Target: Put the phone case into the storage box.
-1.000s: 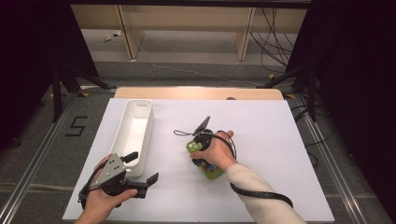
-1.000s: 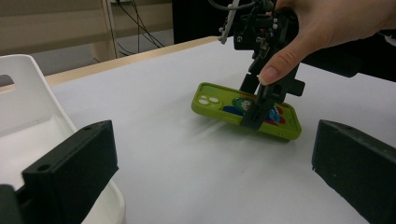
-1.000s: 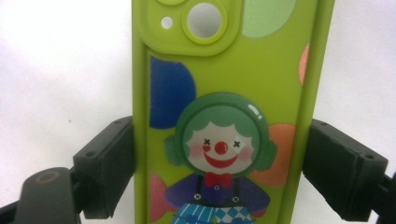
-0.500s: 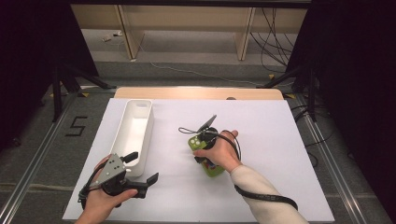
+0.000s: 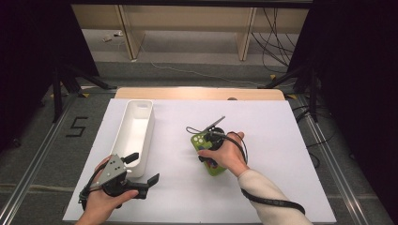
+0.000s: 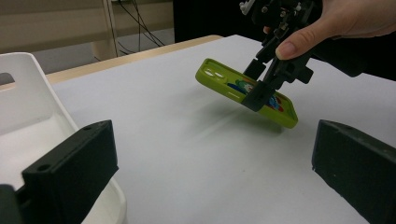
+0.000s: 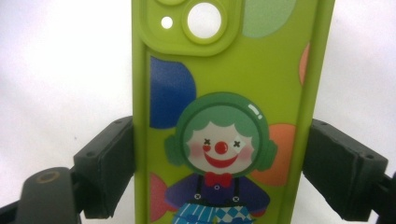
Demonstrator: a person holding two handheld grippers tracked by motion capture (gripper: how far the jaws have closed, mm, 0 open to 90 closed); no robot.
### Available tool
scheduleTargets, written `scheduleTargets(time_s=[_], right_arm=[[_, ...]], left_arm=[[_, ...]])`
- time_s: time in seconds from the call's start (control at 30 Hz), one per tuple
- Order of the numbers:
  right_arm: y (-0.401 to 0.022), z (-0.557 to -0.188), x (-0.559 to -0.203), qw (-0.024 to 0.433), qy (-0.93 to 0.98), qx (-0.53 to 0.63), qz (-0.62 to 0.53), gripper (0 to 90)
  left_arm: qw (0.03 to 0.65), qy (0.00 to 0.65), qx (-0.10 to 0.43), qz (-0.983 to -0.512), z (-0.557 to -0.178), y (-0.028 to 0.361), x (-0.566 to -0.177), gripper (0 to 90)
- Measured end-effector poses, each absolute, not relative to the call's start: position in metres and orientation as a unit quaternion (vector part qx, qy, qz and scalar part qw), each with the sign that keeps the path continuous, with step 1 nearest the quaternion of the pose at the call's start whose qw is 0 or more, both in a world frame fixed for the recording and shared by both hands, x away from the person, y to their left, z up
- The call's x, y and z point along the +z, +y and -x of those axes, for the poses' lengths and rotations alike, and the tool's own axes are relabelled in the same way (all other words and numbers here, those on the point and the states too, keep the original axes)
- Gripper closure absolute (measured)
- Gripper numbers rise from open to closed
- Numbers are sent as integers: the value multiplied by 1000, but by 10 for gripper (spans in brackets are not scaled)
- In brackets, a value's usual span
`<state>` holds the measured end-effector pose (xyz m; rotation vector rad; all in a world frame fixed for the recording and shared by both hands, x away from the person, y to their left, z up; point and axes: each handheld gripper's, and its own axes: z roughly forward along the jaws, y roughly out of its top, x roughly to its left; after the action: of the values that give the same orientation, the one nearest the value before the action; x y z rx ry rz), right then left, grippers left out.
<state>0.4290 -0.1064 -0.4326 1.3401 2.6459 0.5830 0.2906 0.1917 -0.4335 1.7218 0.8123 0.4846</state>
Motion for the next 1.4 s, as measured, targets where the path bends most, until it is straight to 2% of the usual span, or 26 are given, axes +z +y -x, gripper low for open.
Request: scheduleTargets(time_s=[1.4], right_arm=[[-135, -391, -434, 132, 829, 416, -349, 167]], left_arm=[[551, 355, 205, -727, -292, 193, -437, 3]])
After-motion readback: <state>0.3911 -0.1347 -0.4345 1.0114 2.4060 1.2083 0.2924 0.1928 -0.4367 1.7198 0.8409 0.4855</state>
